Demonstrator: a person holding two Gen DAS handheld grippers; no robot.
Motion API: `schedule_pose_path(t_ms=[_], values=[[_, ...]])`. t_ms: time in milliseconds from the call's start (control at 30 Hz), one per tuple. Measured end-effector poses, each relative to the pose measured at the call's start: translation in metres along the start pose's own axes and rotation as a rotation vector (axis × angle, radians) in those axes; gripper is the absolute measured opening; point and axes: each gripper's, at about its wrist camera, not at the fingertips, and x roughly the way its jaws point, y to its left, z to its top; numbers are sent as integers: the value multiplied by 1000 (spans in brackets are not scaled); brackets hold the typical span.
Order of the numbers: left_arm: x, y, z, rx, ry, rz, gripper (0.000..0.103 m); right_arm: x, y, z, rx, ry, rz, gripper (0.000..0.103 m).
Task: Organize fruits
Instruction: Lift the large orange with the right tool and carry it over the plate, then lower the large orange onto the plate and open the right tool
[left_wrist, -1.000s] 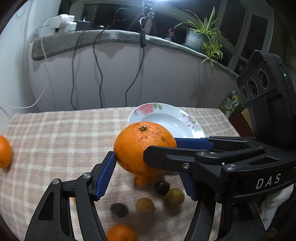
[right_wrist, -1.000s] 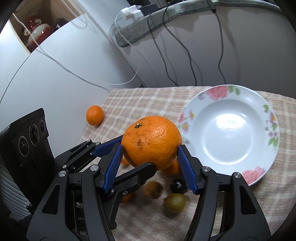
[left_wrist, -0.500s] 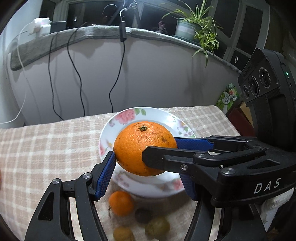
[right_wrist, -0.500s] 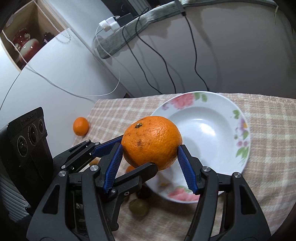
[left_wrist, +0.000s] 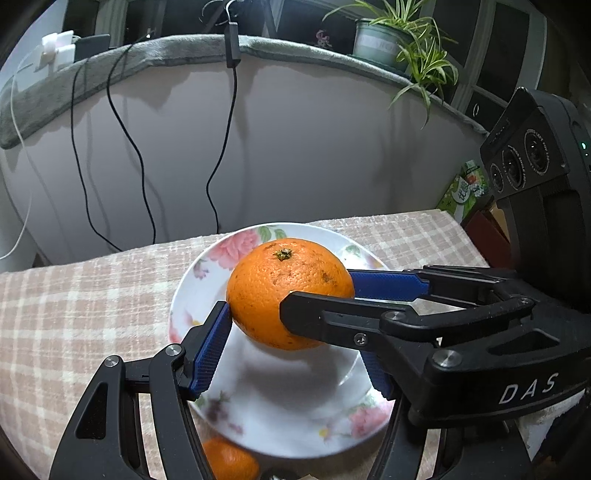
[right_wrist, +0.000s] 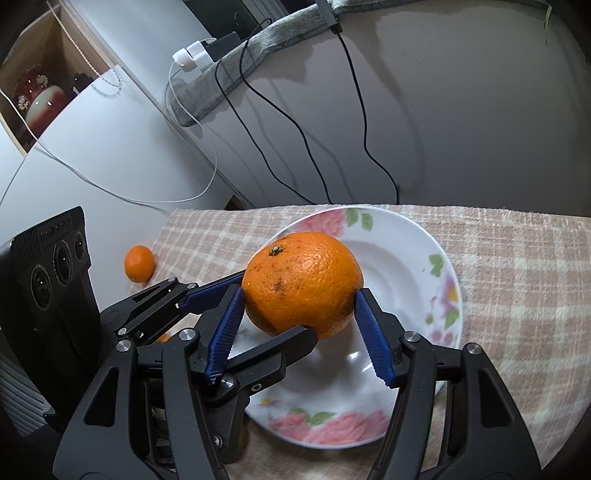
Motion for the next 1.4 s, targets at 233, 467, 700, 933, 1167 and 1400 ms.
schedule_pose_path(t_ms=[233, 467, 700, 933, 1167, 1400], values=[[9, 0, -1, 8, 23, -1, 66, 6, -9, -1, 3, 9, -12, 65], [9, -1, 2, 9, 39, -3, 67, 7, -8, 0, -4, 8, -17, 65], [5, -1, 1, 16, 50, 12, 73, 5, -5, -1, -15, 4, -43, 70], [-12, 2, -5, 19, 30, 23, 73, -12, -3, -3, -16, -33, -63, 80], [-39, 8, -13, 12, -8, 22, 73, -29, 10, -13, -46, -56, -87, 80], [-62, 11, -25, 15, -42, 28, 73, -47, 30, -25, -78, -92, -98, 80]])
